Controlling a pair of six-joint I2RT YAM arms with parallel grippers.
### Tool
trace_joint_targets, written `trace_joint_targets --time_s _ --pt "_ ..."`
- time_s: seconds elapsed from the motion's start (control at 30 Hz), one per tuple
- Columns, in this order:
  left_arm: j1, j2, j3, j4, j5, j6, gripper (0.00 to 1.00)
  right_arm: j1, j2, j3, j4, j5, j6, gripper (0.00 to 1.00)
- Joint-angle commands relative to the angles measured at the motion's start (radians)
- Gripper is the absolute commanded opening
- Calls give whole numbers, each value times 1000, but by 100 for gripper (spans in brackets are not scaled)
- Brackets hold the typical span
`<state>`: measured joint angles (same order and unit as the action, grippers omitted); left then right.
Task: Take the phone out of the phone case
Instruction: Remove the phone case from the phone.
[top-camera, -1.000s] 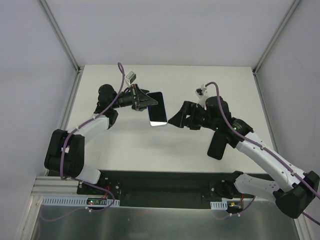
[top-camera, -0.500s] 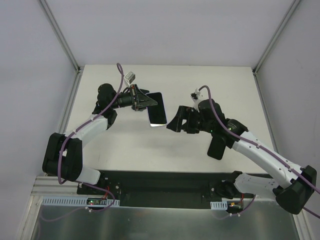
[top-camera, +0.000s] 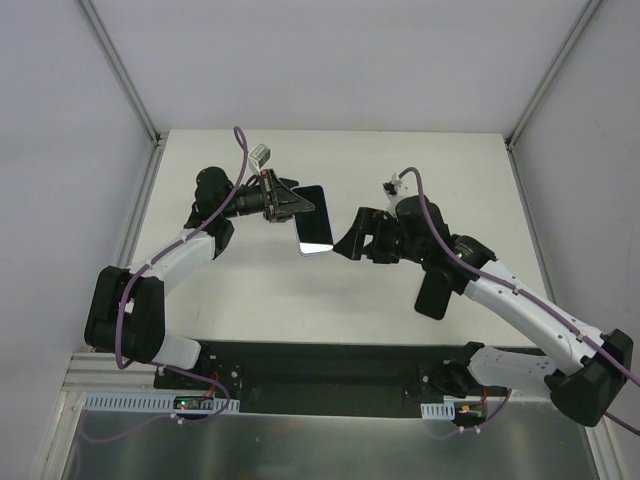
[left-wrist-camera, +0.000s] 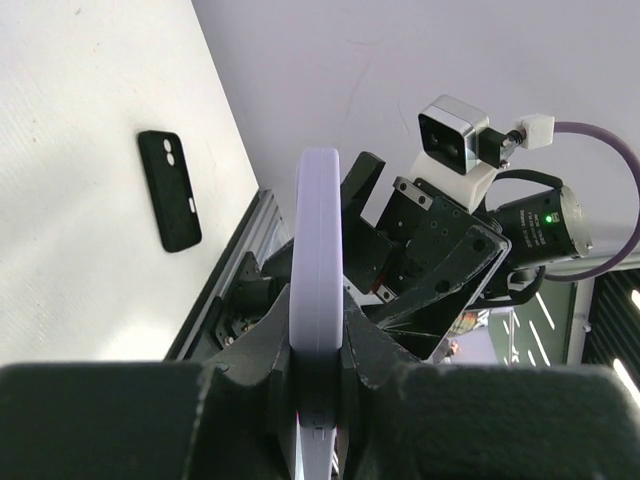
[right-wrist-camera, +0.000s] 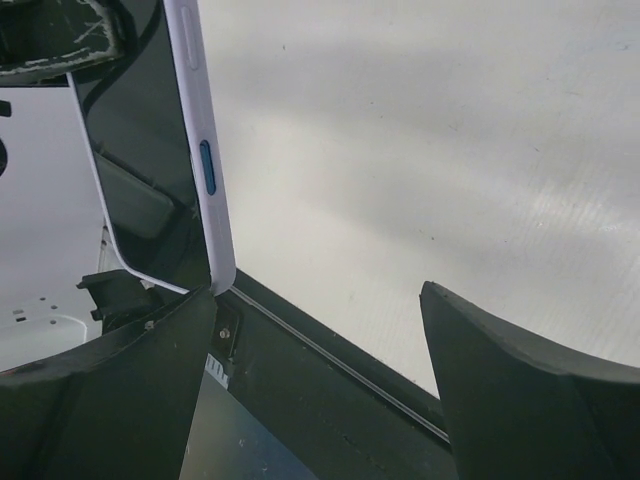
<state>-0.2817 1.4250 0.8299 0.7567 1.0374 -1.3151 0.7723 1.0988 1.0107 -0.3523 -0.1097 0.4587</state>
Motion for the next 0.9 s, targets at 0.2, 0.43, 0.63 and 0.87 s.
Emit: trace_joint_targets --time_s 0.2,0.43,0.63,0.87 --pt "-5 -60 63 47 7 1 0 12 81 63 -40 96 -11 85" --pt "-5 -83 66 44 15 -16 0 15 116 63 -31 143 -9 86" --pt "-5 -97 49 38 16 -32 0 16 182 97 -36 166 -34 85" --pt "-5 -135 51 44 32 -47 0 13 249 89 -19 183 -29 85"
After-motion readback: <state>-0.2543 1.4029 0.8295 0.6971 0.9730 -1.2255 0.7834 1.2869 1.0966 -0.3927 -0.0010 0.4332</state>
